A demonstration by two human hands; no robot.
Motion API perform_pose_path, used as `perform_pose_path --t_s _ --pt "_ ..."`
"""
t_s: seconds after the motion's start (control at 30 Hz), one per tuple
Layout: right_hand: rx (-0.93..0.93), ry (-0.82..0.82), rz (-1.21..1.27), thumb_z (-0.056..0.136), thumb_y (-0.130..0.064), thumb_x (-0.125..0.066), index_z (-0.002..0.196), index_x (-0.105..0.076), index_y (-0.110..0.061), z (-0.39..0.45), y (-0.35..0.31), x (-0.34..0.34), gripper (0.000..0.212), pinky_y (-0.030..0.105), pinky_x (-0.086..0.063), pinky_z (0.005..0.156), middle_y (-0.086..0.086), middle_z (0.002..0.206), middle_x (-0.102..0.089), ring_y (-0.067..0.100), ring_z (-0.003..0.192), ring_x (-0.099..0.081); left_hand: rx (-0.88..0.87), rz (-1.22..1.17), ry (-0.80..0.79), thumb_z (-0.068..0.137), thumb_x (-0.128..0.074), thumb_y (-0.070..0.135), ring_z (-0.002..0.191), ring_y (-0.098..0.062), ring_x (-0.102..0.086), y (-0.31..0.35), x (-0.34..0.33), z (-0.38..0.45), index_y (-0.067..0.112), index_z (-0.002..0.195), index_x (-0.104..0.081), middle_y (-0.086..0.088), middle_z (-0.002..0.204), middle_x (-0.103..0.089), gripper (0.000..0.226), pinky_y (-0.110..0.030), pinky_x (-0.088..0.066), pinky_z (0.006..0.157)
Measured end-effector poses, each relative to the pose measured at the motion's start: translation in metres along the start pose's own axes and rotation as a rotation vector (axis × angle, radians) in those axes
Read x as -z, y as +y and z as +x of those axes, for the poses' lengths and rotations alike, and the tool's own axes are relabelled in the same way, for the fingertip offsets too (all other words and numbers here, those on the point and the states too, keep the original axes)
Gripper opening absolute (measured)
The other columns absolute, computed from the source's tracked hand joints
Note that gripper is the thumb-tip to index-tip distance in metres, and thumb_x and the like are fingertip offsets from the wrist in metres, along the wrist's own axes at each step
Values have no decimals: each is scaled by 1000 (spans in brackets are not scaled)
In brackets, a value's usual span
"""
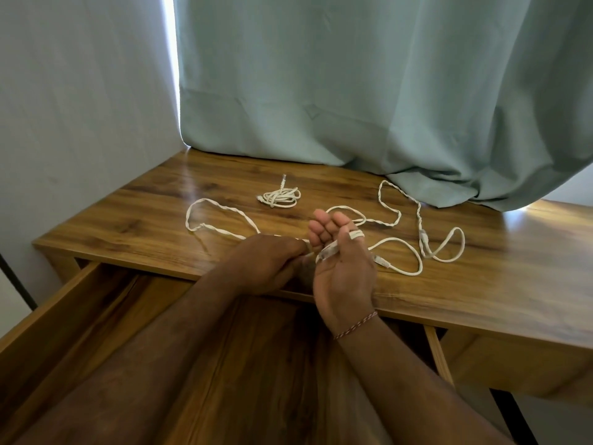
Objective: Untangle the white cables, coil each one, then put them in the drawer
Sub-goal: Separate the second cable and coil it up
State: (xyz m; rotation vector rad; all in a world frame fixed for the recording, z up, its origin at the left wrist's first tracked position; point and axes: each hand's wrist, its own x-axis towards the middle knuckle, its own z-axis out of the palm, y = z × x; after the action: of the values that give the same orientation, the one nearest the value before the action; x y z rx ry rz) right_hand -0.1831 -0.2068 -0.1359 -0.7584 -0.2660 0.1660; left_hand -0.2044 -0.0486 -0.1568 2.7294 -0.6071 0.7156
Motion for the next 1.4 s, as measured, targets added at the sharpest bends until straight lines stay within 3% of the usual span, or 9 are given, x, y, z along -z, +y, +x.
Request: perform_pose_path --t_s 0.27,0.33,0.43,0.6,0.77,0.9,1.0,1.17,1.4 --pt "200 75 -707 108 -10 -41 122 -57 -16 -2 13 13 22 22 -52 95 1 127 -65 6 112 -68 -49 25 -40 88 -58 32 65 -22 -58 3 7 -1 14 78 -62 0 72 -61 21 -34 -43 60" --pt "297 0 -1090 107 -18 -43 118 -57 -22 -2 5 18 18 17 -50 83 -4 117 -64 6 102 -66 -34 1 -46 88 -56 32 67 -21 -60 2 7 -1 14 81 -64 0 74 -64 21 -35 -45 61" --pt "393 -145 -1601 107 -32 -41 106 -56 -22 -6 -3 19 18 34 -51 71 -6 94 -62 12 82 -60 -16 -74 -73 91 -60 23 74 -18 -62 2 6 0 17 90 -66 0 83 -69 9 -31 -45 62" --pt "389 -190 -1832 107 -42 -37 88 -50 -21 -6 -10 15 31 36 -45 64 -2 77 -60 21 74 -60 -20 -64 -64 87 -68 30 70 -9 -53 2 22 8 20 85 -68 12 75 -57 10 -30 -44 65" --pt "317 -338 -1667 107 -46 -39 76 -51 -19 -10 -13 14 43 35 -38 58 -4 68 -57 17 64 -55 -1 -112 -39 91 -66 41 74 7 -51 -3 44 11 25 92 -74 21 78 -58 19 -18 -40 69" --pt "-100 -367 -1248 106 -48 -46 71 -71 -12 -2 -23 12 56 31 -42 52 1 49 -58 12 44 -51 -16 -133 -48 95 -66 33 93 -5 -58 -5 42 10 25 120 -71 7 100 -68 26 -18 -41 82" --pt "-283 -445 -1027 103 -45 -56 75 -71 -3 2 -32 21 53 23 -32 43 3 43 -49 11 35 -38 -25 -164 36 93 -68 30 89 -6 -56 -1 41 10 24 112 -75 8 94 -65 22 -13 -38 78" --pt "-380 -625 -523 103 -38 -54 77 -63 -10 -2 -26 24 39 22 -34 40 7 45 -50 15 32 -43 61 -417 161 96 -68 29 76 -12 -59 1 40 6 16 93 -79 0 81 -66 17 -26 -44 68" --pt "-424 -478 -29 106 -30 -43 84 -63 -7 -3 -26 22 37 18 -45 42 6 56 -62 13 43 -59 146 -292 299 107 -47 36 87 -18 -66 6 13 7 12 111 -74 1 93 -70 36 -43 -52 77"
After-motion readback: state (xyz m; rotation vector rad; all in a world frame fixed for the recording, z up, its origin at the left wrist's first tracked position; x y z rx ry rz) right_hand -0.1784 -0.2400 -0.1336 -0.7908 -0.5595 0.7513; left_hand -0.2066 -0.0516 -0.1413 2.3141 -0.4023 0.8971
